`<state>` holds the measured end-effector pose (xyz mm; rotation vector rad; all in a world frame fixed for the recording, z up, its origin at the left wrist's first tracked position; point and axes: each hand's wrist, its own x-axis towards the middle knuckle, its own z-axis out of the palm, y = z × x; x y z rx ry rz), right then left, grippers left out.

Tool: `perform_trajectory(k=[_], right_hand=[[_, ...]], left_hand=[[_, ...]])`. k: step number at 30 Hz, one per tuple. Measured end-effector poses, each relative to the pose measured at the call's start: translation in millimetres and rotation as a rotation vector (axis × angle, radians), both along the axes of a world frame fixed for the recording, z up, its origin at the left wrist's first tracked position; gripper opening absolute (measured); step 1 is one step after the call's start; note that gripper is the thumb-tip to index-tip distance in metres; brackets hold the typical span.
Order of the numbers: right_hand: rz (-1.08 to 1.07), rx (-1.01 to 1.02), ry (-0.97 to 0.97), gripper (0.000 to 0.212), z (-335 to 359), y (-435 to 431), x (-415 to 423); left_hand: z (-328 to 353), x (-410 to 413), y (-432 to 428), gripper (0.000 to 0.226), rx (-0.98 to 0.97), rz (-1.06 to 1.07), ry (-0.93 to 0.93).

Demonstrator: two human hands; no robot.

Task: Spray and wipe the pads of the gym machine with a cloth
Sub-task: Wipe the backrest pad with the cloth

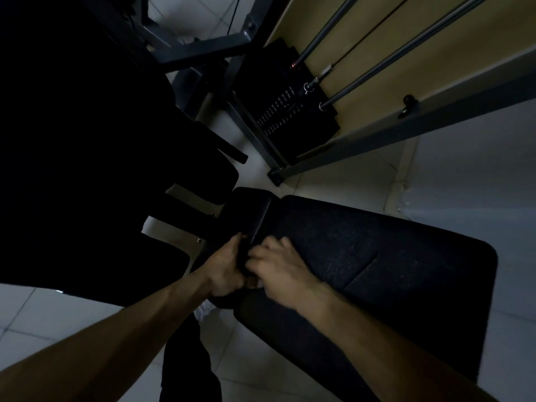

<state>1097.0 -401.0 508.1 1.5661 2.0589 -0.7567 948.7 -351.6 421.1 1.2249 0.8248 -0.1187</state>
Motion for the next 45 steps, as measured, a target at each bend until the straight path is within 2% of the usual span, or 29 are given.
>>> perform_trajectory(k=[1,3,4,7,9,11,15,17,19,22,25,27,29,33,36,38,42,45], right_hand=[[0.055,-0.042,0.042,0.035,2.0,-7.0,0.5],[0.075,-0.038,0.069,0.044,9.0,-1.6,14.1],[0.042,0.032,0.035,0.049,10.0,7.0,27.1],[-0.183,0.333,-0.208,0.053,12.1,45.3,68.0],[-0.305,0.406,-0.321,0.050,11.9,57.5,68.6],[-0.300,0.357,-0.309,0.049,10.3,46.4,46.3],[-0.084,0.104,-0.050,0.041,13.1,-13.6,-10.1],[0.032,-0.010,0.038,0.037,14.7,-32.6,-15.3],[0.097,-0.002,0.078,0.046,22.4,-31.4,0.4],[0.011,0.224,-0.090,0.057,37.1,2.0,50.5],[-0.179,0.365,-0.322,0.051,57.0,38.9,94.5],[-0.238,0.392,-0.367,0.050,60.5,39.1,86.1],[-0.175,0.346,-0.319,0.048,59.7,14.8,56.1],[0.066,0.098,-0.092,0.049,64.0,-52.2,6.7],[0.137,0.053,-0.046,0.056,80.3,-54.3,21.8],[0.087,0.143,-0.122,0.058,90.3,-35.6,48.0],[-0.169,0.389,-0.404,0.055,107.7,-0.7,99.6],[-0.207,0.372,-0.405,0.051,105.7,-13.0,76.7]], left_hand=[[0.7,-5.2,-3.4,0.118,0.003,-0.027,-0.011],[1.0,-14.5,-11.8,0.150,0.045,-0.112,0.005],[-0.1,-18.0,-15.3,0.162,0.055,-0.132,0.022],[-0.6,-18.6,-21.5,0.149,0.071,-0.129,0.065],[0.3,-16.7,-22.9,0.145,0.066,-0.119,0.086],[0.3,-16.1,-22.0,0.144,0.051,-0.114,0.089],[-1.2,-18.0,-23.5,0.160,0.086,-0.122,0.064],[1.1,-19.0,-23.1,0.154,0.091,-0.149,0.084],[4.8,-19.8,-24.6,0.141,0.074,-0.131,0.087],[11.7,-18.7,-27.4,0.129,0.055,-0.129,0.134],[22.1,-13.3,-34.3,0.108,0.038,-0.057,0.206],[30.7,-7.4,-41.4,0.090,0.078,0.009,0.218],[37.6,-0.5,-50.9,0.082,0.134,0.057,0.201],[47.6,7.3,-71.0,0.077,0.149,0.060,0.131],[54.7,6.7,-75.2,0.078,0.134,0.027,0.138],[57.2,7.6,-74.5,0.078,0.114,0.038,0.146],[58.1,13.1,-79.4,0.075,0.129,0.059,0.167],[57.4,13.8,-81.9,0.075,0.140,0.041,0.177]])
